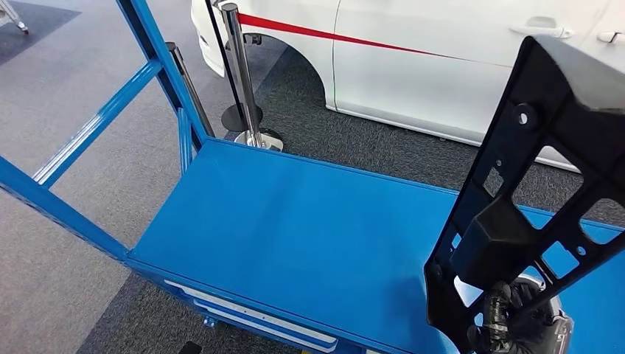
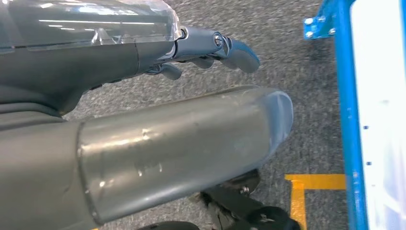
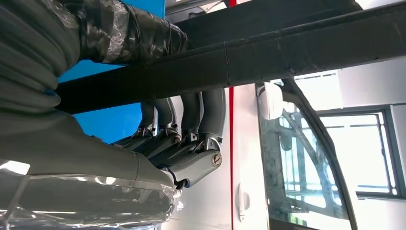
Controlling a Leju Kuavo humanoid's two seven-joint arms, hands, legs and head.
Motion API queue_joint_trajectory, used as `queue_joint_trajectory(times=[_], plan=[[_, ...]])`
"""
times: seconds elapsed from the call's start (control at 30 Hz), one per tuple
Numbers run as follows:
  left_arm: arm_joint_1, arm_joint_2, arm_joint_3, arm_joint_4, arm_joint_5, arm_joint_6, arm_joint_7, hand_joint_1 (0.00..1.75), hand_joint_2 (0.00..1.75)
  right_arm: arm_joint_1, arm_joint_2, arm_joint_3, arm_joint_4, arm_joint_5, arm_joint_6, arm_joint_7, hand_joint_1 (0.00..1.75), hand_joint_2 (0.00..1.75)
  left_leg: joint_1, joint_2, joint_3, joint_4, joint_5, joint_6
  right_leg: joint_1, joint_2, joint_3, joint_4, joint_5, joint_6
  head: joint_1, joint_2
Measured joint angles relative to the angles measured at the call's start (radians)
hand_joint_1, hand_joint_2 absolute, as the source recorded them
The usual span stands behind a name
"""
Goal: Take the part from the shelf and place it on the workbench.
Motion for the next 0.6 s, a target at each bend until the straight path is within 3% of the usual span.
queue_joint_trajectory(times=[0.03,0.07,0.1,0.2,0.27,0.37,0.4,0.43,0.5,0.53,0.57,0.6], plan=[[0.001,0.000,0.002,0.001,-0.001,0.000,0.000,0.00,0.00,0.004,-0.002,0.000,-0.003,-0.004,-0.003,-0.007,1.75,1.75,0.000,0.000,-0.010,0.047,-0.024,0.000,0.003,-0.001,-0.009,0.001,0.006,-0.001,0.000,0.000],[0.002,0.000,0.005,0.002,-0.001,0.000,-0.001,0.00,0.00,0.009,-0.004,0.000,-0.006,-0.007,-0.006,-0.012,1.75,1.75,-0.001,0.000,-0.004,0.060,-0.029,0.002,0.006,-0.002,-0.018,0.002,0.012,-0.002,0.000,0.000],[0.003,0.000,0.007,0.003,-0.001,0.000,-0.001,0.00,0.00,0.012,-0.007,0.000,-0.009,-0.010,-0.008,-0.017,1.75,1.75,-0.002,0.000,0.025,0.031,-0.016,0.007,0.010,-0.002,-0.027,0.004,0.019,-0.002,0.000,0.000],[0.001,0.001,0.016,0.004,-0.003,0.000,-0.003,0.00,0.00,0.021,-0.014,0.000,-0.022,-0.013,-0.008,-0.027,1.75,1.75,-0.015,0.001,0.167,-0.186,0.047,0.035,0.016,-0.002,-0.044,0.006,0.040,0.002,0.000,0.000],[-0.001,0.001,0.020,0.004,-0.004,0.000,-0.005,0.00,0.00,0.026,-0.021,0.001,-0.029,-0.015,-0.005,-0.034,1.75,1.75,-0.026,0.002,0.200,-0.247,0.061,0.046,0.011,-0.004,-0.045,0.003,0.053,0.014,0.000,0.000],[0.001,-0.001,0.025,0.005,-0.006,-0.001,-0.005,0.00,0.00,0.034,-0.035,0.003,-0.040,-0.027,-0.002,-0.046,1.75,1.75,-0.027,0.005,0.191,-0.263,0.099,0.056,0.006,-0.003,-0.047,-0.005,0.065,0.034,0.000,0.000],[0.001,-0.002,0.026,0.005,-0.006,-0.001,-0.005,0.00,0.00,0.038,-0.040,0.003,-0.044,-0.032,0.000,-0.051,1.75,1.75,-0.024,0.007,0.183,-0.272,0.116,0.061,0.007,-0.001,-0.053,0.007,0.043,0.039,0.000,0.000],[0.002,-0.003,0.027,0.005,-0.007,-0.002,-0.005,0.00,0.00,0.041,-0.045,0.003,-0.047,-0.035,0.001,-0.056,1.75,1.75,-0.020,0.010,0.172,-0.279,0.132,0.064,0.007,0.001,-0.063,0.039,0.001,0.043,0.001,0.000],[0.003,-0.005,0.030,0.005,-0.009,-0.002,-0.005,0.00,0.00,0.045,-0.053,0.004,-0.050,-0.042,0.006,-0.067,1.75,1.75,-0.019,0.015,0.142,-0.279,0.155,0.068,0.002,0.003,-0.086,0.149,-0.104,0.050,0.002,0.000],[0.003,-0.006,0.032,0.005,-0.010,-0.002,-0.004,0.00,0.00,0.047,-0.057,0.004,-0.051,-0.045,0.008,-0.073,1.75,1.75,-0.019,0.017,0.126,-0.275,0.165,0.067,0.000,0.002,-0.091,0.205,-0.135,0.054,0.002,0.000],[0.004,-0.008,0.034,0.005,-0.012,-0.002,-0.004,0.00,0.00,0.049,-0.061,0.004,-0.052,-0.047,0.010,-0.078,1.75,1.75,-0.018,0.018,0.110,-0.270,0.174,0.064,-0.003,0.002,-0.085,0.240,-0.140,0.058,0.002,0.000],[0.005,-0.010,0.036,0.005,-0.013,-0.003,-0.004,0.00,0.00,0.052,-0.065,0.005,-0.054,-0.048,0.012,-0.084,1.75,1.75,-0.016,0.019,0.092,-0.262,0.182,0.061,-0.006,0.002,-0.065,0.243,-0.124,0.063,0.002,0.000]])
